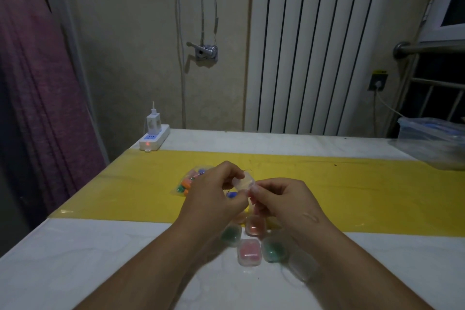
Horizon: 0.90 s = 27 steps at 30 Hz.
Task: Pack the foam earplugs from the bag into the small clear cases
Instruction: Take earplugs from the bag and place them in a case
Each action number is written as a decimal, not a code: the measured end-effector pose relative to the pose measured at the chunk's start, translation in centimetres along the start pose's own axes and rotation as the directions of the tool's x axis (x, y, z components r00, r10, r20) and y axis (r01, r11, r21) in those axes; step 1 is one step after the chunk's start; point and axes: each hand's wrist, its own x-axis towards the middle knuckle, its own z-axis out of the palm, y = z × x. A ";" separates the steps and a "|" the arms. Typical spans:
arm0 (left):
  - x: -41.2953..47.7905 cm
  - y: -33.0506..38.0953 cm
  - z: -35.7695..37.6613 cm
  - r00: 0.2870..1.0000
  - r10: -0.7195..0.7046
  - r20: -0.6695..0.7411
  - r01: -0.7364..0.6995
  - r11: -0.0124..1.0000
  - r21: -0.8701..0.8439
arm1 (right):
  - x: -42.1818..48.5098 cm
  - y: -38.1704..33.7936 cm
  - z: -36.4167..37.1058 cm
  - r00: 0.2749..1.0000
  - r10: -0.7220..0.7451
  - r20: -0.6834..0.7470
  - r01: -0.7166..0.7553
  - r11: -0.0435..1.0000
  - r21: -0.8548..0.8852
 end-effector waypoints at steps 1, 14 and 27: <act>0.0 0.0 0.0 1.000 0.001 0.001 -0.001 1.000 0.008 | 0.0 0.0 0.0 1.000 0.001 0.000 -0.001 1.000 -0.001; 0.3 0.8 -0.2 0.988 -0.153 -0.034 0.141 0.960 -0.244 | 0.3 0.4 0.0 0.999 0.032 -0.036 -0.034 0.999 -0.042; 0.7 -0.1 -0.3 0.977 -0.167 0.133 0.190 0.965 -0.181 | 0.6 -0.1 -1.3 0.998 0.018 -0.054 -0.019 1.000 -0.009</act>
